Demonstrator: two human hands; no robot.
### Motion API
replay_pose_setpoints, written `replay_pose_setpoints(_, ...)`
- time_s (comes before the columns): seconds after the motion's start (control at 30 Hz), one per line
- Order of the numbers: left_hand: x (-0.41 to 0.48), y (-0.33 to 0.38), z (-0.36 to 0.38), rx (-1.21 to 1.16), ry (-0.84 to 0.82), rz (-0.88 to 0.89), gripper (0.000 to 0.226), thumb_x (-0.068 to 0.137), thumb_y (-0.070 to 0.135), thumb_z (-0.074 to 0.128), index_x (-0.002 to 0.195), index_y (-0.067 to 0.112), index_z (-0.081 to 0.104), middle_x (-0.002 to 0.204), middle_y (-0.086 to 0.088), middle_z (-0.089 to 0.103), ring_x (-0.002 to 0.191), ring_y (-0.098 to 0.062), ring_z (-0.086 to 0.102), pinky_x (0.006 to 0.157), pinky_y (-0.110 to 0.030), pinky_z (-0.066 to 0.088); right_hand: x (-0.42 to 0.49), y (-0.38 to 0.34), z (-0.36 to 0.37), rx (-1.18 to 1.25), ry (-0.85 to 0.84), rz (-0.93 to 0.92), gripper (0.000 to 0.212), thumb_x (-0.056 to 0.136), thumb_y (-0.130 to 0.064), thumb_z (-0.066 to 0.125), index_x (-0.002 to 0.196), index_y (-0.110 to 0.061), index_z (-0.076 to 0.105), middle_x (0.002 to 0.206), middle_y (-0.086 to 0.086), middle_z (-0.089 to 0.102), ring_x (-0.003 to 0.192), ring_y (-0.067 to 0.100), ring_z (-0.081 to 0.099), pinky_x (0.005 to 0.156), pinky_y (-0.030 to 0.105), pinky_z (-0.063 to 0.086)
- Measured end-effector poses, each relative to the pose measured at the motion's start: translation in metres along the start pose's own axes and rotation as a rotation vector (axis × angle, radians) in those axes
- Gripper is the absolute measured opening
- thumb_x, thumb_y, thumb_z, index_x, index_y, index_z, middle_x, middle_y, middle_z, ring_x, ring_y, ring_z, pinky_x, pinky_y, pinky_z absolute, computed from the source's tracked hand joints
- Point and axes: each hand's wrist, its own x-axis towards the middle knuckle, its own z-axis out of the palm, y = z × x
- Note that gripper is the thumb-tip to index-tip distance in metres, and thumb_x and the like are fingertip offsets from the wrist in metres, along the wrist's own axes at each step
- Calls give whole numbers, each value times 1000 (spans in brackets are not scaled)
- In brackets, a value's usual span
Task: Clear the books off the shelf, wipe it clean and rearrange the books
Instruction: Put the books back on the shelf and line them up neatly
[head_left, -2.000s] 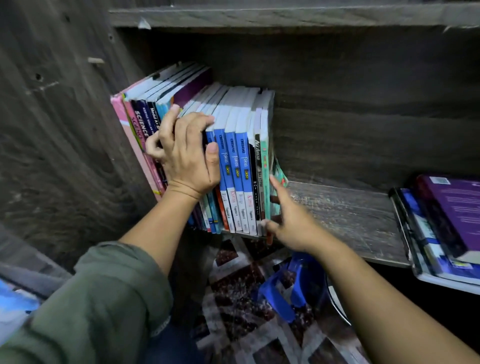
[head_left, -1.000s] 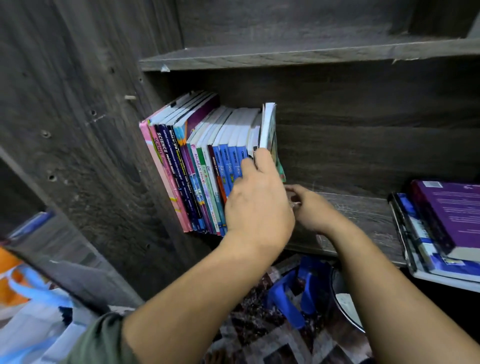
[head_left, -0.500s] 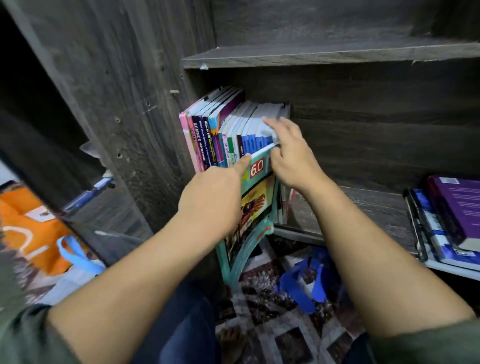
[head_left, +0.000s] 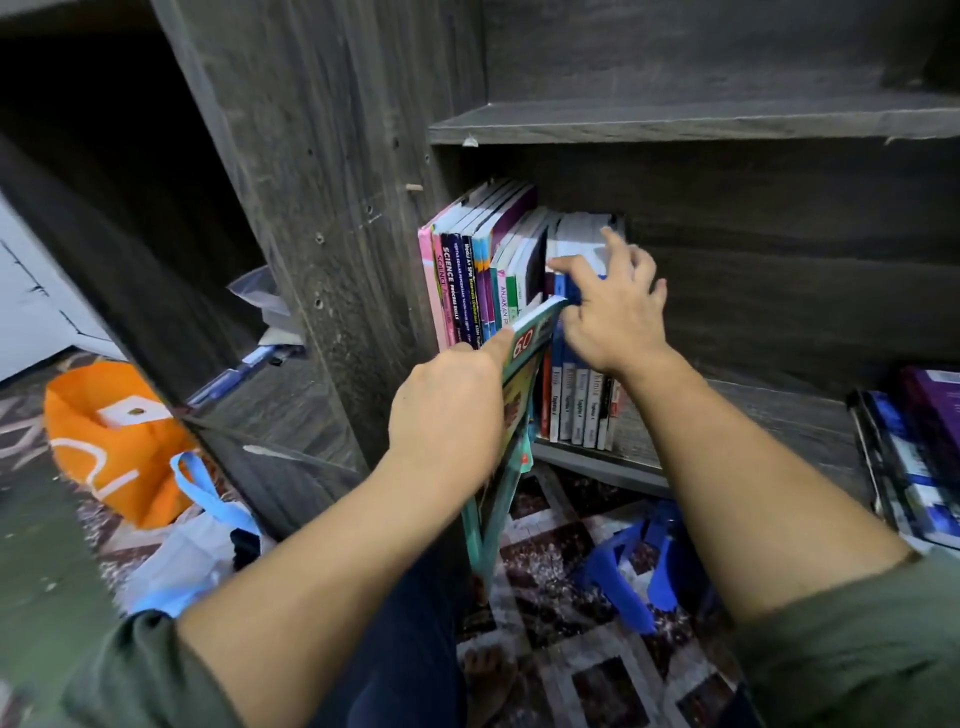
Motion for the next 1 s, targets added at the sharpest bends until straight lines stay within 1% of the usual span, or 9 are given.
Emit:
replay_pose_setpoints(0.07, 1, -3, -2, -14, 9, -2, 63, 92, 12, 51, 147, 37, 32, 96, -1, 58, 86, -32, 63, 67, -39, 47, -2, 9, 2, 61, 74, 41, 43, 84, -27, 51, 126, -37, 50, 156, 9, 18, 137, 38, 16, 108, 66, 20)
replay_pose_setpoints(0.13, 2, -5, -4, -30, 17, 11, 62, 91, 12, 52, 145, 37, 34, 99, -2, 62, 86, -32, 63, 70, -40, 50, -1, 16, 3, 97, 153, 109, 29, 90, -40, 51, 117, -35, 57, 153, 8, 24, 136, 37, 19, 108, 66, 19)
replay_pose_setpoints(0.23, 3, -2, -9, -44, 29, 36, 61, 90, 13, 54, 144, 36, 37, 102, -3, 64, 88, -32, 64, 72, -39, 51, 4, 18, 7, 65, 209, 191, 34, 82, -59, 60, 107, -35, 59, 149, 8, 29, 134, 38, 23, 108, 65, 19)
replay_pose_setpoints(0.33, 7, 3, -16, -35, 33, 30, 57, 90, 13, 56, 141, 35, 42, 105, -7, 66, 90, -34, 65, 74, -40, 53, 6, 14, 11, 32, 237, 215, 42, 74, -51, 72, 108, -32, 58, 149, 9, 30, 131, 38, 25, 103, 58, 34)
replay_pose_setpoints(0.43, 19, 8, -23, -38, 39, -5, 52, 89, 12, 58, 136, 32, 48, 107, -10, 66, 93, -36, 65, 76, -40, 54, 7, 16, 11, 71, 255, 239, 44, 71, -46, 73, 110, -30, 58, 149, 8, 29, 130, 36, 25, 92, 50, 46)
replay_pose_setpoints(0.57, 43, 16, -28, 5, 113, 28, 50, 86, 7, 58, 131, 27, 53, 103, -10, 66, 91, -36, 64, 73, -39, 52, 6, 31, 7, 107, 253, 237, 46, 70, -44, 75, 111, -29, 59, 148, 7, 29, 130, 35, 24, 91, 48, 48)
replay_pose_setpoints(0.77, 89, 27, -9, -29, 201, 20, 51, 87, 7, 52, 135, 25, 50, 103, -14, 64, 95, -39, 63, 73, -42, 50, 3, 30, 8, 106, 273, 205, 44, 72, -45, 74, 109, -28, 58, 144, 6, 34, 127, 35, 25, 91, 47, 47)
replay_pose_setpoints(0.9, 107, 33, 26, -113, 203, -18, 44, 88, 10, 52, 132, 16, 52, 104, -19, 64, 98, -42, 61, 79, -45, 51, -2, 28, 7, 77, 253, 172, 46, 75, -47, 73, 114, -29, 57, 143, 9, 35, 128, 37, 24, 87, 49, 50)
replay_pose_setpoints(1.0, 112, 33, 56, -148, 224, -30, 44, 87, 11, 54, 131, 13, 52, 116, -17, 58, 101, -41, 60, 84, -46, 49, -9, 31, 3, 78, 145, 77, 47, 83, -42, 68, 127, -30, 53, 152, 13, 23, 134, 43, 17, 98, 51, 42)
